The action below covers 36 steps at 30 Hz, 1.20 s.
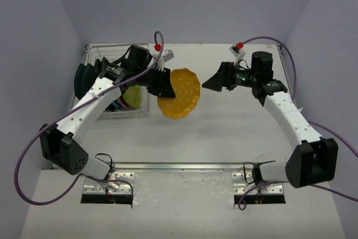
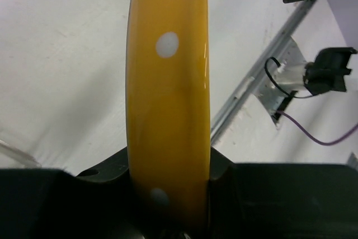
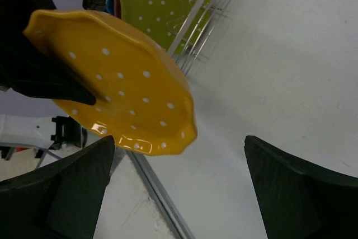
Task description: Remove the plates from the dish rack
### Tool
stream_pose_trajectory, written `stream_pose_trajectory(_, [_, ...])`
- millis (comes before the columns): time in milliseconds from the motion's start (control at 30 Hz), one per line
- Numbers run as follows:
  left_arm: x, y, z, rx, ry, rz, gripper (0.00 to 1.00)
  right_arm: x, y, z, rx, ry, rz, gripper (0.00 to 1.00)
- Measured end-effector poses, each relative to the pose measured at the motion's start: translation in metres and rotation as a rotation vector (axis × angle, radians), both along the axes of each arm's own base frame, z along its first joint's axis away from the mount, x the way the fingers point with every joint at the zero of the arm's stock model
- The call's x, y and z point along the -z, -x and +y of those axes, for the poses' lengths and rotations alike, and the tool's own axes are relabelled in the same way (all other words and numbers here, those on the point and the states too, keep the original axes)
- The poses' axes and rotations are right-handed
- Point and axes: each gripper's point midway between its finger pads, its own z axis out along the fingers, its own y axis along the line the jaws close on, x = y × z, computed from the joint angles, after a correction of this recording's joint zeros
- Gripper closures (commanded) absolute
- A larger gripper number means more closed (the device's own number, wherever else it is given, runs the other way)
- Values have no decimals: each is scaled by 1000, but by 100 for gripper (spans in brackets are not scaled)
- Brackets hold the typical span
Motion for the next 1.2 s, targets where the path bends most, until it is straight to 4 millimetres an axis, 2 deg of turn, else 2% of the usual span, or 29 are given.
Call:
stream_pose_trajectory(133, [10,13,-16,90,75,102,100,3,4,11,-58,-79,63,2])
stream_pose_trajectory(300, [4,20,-29,165,170,154,100,19,2,21,-100,-117,149,12])
stream_pose_trajectory(400, [-3,19,-31,189,239,175,100,25,5,29,-132,-119,171,30])
stream_pose_trajectory(433, [-5,17,-32,191,261,182,100,28,8,32,-149,-119,179,44])
stream_pose_trajectory(467, [-4,15,-31,188,272,187,100,29,11,37,-170,-122,187,51])
stream_pose_trajectory(533, [0,12,-29,175,282,203,100,32,15,44,-207,-127,199,76])
stream_pose_trajectory(633, [6,10,-24,167,299,233,97,34,20,50,-259,-139,199,100])
stream_pose_trajectory(667, [8,9,-22,160,304,248,94,33,20,49,-280,-150,190,100])
stream_pose_trajectory(700, [10,8,-20,146,309,270,83,32,20,49,-295,-152,168,100])
stream_pose_trajectory(833, [14,-4,-12,115,319,272,27,33,18,51,-297,-167,199,100])
stream_pose_trajectory(900, [16,-14,-7,86,313,252,19,40,14,51,-268,-161,234,100])
stream_pose_trajectory(967, [19,-24,1,46,299,231,1,52,10,49,-233,-148,280,100])
stream_pose_trajectory(1133, [30,-55,26,-113,193,151,0,79,-7,36,-120,-121,377,100])
stream_pose_trajectory(1200, [29,-69,37,-180,136,92,0,91,-16,28,-60,-106,407,100])
